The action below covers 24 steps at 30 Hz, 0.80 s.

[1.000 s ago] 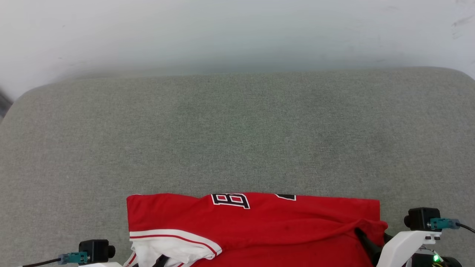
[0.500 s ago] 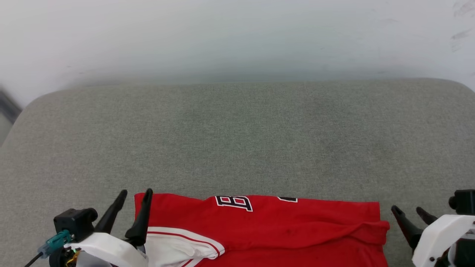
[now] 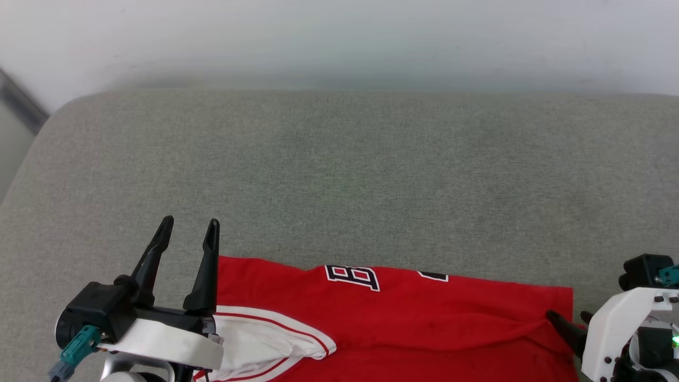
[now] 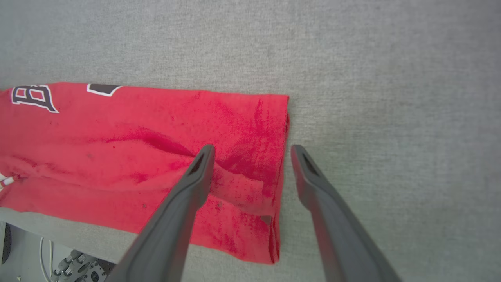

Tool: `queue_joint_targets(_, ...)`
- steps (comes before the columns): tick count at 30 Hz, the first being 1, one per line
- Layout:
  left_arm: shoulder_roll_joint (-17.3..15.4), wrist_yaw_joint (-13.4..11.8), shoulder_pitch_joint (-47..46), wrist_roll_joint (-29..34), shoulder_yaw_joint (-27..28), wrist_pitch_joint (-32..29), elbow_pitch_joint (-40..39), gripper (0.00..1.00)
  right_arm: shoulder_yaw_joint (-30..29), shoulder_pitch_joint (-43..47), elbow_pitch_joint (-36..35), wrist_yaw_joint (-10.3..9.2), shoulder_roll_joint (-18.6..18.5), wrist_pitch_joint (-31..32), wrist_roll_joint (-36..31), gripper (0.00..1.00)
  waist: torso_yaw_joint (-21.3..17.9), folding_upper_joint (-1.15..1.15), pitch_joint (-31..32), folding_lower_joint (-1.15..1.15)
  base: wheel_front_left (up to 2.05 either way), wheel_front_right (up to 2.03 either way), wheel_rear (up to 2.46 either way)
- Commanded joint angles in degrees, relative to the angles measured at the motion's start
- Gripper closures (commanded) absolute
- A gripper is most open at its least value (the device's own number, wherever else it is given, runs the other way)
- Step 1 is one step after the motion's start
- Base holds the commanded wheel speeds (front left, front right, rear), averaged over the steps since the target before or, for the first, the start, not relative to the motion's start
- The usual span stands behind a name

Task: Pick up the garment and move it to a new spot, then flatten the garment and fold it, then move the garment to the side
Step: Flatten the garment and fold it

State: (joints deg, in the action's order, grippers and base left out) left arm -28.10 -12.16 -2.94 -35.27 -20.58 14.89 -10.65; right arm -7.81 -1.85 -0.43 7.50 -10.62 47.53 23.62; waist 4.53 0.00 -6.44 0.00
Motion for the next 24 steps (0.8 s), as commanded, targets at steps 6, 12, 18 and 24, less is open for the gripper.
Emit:
queue_joint_targets(6, -0.1, -0.5, -1.3, 2.6, -0.1, 0.3, -2.4, 0.0, -0.3, 0.9, 2.8, -0.02, 3.0, 2.7, -0.2, 0.0, 2.6, 0.0, -4.0, 0.0, 0.0, 0.0, 0.0)
queue_joint_targets(12, -0.1, -0.9, -1.0, 3.4, -0.3, 0.3, -1.6, 0.0, 0.7, 1.9, 6.9, -0.02, 5.0, 4.6, 0.6, 0.0, 2.7, 0.0, -4.7, 0.0, 0.0, 0.0, 0.0)
queue_joint_targets(18, -0.1, -0.6, -0.4, 3.6, -0.5, 0.3, 0.0, 0.0, 1.1, -0.5, 7.4, -0.01, 3.6, 3.5, 1.7, 1.0, 1.9, 0.0, -3.2, 0.0, 0.0, 0.0, 0.0)
queue_joint_targets(24, -0.5, -1.5, 0.8, 4.4, -0.7, 0.2, 1.4, 0.0, 1.7, -2.9, 6.0, -0.02, 1.1, 2.2, 2.7, 1.0, 0.8, 0.0, -0.2, 0.0, 0.0, 0.0, 0.0)
